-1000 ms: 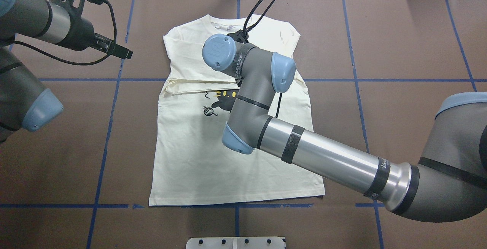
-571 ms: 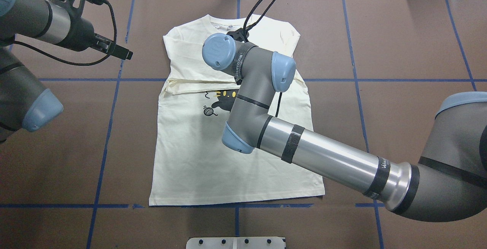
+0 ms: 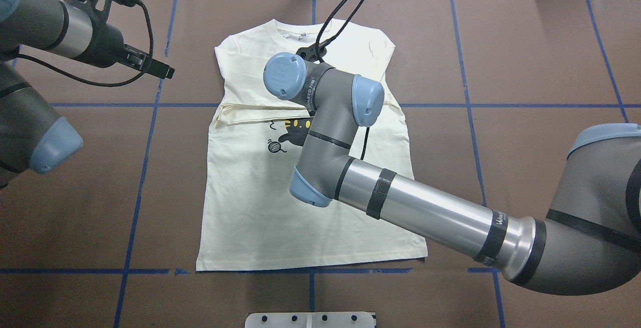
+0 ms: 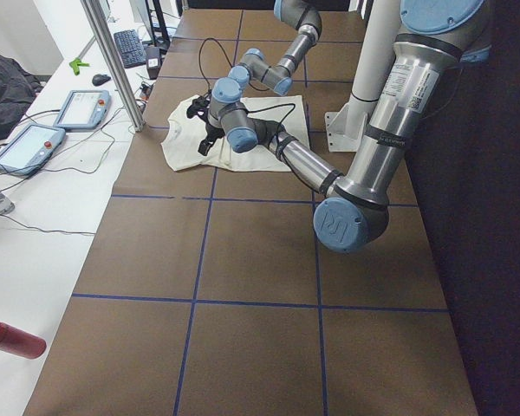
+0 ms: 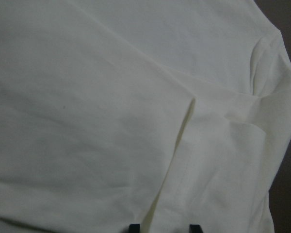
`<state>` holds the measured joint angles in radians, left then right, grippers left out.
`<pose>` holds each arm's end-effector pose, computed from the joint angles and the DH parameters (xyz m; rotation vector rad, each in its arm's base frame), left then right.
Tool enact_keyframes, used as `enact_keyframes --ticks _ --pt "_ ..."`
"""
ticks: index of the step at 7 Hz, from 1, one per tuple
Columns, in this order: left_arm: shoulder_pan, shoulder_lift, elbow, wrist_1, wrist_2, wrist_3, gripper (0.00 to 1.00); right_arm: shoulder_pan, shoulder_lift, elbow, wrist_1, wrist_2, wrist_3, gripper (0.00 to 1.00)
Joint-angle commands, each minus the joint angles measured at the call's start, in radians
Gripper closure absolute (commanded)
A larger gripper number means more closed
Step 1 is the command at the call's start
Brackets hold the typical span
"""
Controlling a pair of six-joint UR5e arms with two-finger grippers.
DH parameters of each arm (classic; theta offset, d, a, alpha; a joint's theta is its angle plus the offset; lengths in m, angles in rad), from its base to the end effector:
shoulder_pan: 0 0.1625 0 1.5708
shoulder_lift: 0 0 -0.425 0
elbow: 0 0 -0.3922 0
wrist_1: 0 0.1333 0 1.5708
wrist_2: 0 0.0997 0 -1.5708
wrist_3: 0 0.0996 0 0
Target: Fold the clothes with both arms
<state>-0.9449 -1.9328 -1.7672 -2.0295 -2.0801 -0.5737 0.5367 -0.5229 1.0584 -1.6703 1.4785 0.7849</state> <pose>0.2884 -0.5436 0.3131 0.5593 0.9456 0.3056 -0.6471 -0.5508 0.2224 0.3400 -0.2887 -0.2249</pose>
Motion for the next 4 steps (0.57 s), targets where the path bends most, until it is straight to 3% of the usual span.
enact_keyframes --ticks 1,2,4 --pt "0.0 0.0 0.0 0.0 0.0 0.0 0.0 -0.003 0.003 -0.005 -0.002 -0.02 -0.013 0.72" --pt "0.0 0.0 0.0 0.0 0.0 0.0 0.0 -0.001 0.007 -0.002 -0.002 -0.02 -0.015 0.98" --pt "0.0 0.0 0.0 0.0 0.0 0.0 0.0 0.002 0.009 0.02 -0.003 -0.02 -0.015 1.0"
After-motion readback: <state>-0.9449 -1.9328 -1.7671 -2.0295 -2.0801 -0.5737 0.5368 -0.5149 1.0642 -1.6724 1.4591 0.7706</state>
